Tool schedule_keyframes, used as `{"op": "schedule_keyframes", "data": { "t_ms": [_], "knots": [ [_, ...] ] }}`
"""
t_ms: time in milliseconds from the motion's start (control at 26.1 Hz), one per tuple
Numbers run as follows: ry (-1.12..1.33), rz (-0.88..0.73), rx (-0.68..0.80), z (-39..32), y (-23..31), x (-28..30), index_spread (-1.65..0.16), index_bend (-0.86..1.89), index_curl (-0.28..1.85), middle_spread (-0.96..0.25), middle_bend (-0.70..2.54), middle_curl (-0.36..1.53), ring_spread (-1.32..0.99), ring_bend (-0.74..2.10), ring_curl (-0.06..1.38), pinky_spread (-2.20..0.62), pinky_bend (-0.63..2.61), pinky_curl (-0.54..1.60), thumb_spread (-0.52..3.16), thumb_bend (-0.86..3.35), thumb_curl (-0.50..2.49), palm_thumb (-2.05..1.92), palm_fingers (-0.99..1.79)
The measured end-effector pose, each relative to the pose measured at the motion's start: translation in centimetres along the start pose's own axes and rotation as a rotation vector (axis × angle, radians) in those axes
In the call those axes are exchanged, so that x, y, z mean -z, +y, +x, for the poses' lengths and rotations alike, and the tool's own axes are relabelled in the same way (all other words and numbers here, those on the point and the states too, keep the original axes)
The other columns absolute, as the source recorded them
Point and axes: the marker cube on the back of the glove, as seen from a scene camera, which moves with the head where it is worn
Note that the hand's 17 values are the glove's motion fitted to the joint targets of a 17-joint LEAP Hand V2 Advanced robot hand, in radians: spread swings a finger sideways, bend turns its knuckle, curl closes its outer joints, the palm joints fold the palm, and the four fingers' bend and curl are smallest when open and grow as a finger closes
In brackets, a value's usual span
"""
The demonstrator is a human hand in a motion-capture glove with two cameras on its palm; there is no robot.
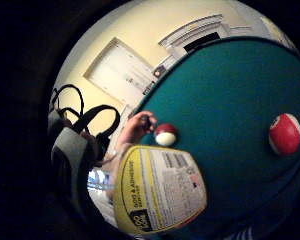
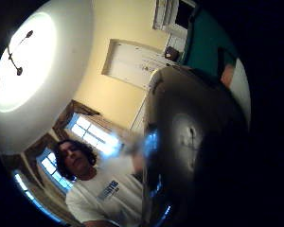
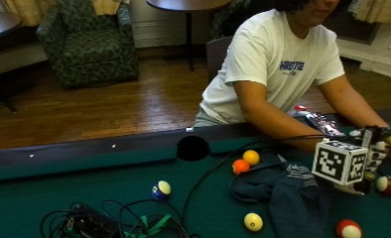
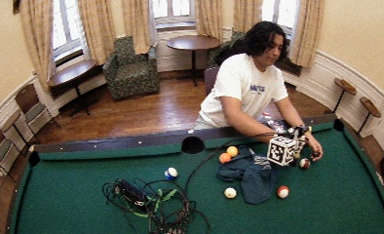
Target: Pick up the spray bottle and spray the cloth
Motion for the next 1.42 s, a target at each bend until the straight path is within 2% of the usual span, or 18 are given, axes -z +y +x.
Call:
{"op": "schedule_keyframes", "data": {
  "t_ms": [460, 959, 1112, 1189, 1266, 1419],
  "knots": [
    [0.008, 0.107, -0.067, 3.3, -1.8, -1.2, -0.28, 0.34, 0.66, -0.22, 0.57, 0.58, -0.2, 0.72, 0.49, -0.31, 0.49, 0.41, 0.39, -0.03, 0.86, 0.89, 1.39],
    [-0.075, -0.03, -0.151, 3.8, -1.2, -1.2, -0.28, 0.33, 0.65, -0.23, 0.57, 0.57, -0.2, 0.7, 0.48, -0.31, 0.48, 0.4, 0.37, -0.03, 0.87, 0.88, 1.32],
    [-0.068, -0.041, -0.193, 4.1, -0.4, -0.6, -0.28, 0.25, 0.63, -0.2, 0.57, 0.57, -0.16, 0.68, 0.47, -0.21, 0.41, 0.39, 0.48, -0.04, 0.85, 0.86, 1.19],
    [-0.042, -0.04, -0.207, 4.1, 0.1, -0.1, -0.3, 0.21, 0.61, -0.2, 0.58, 0.56, -0.15, 0.61, 0.45, -0.12, 0.3, 0.36, 0.61, -0.05, 0.81, 0.82, 1.0],
    [-0.003, -0.042, -0.215, 3.9, 0.6, 0.5, -0.3, 0.19, 0.6, -0.2, 0.55, 0.54, -0.15, 0.58, 0.45, -0.07, 0.26, 0.36, 0.7, -0.06, 0.77, 0.77, 0.96],
    [0.101, -0.062, -0.221, 3.3, 1.9, 2.1, -0.34, 0.1, 0.54, -0.17, 0.39, 0.49, -0.13, 0.51, 0.43, 0.02, 0.31, 0.38, 0.8, -0.07, 0.69, 0.68, 0.71]
  ]
}}
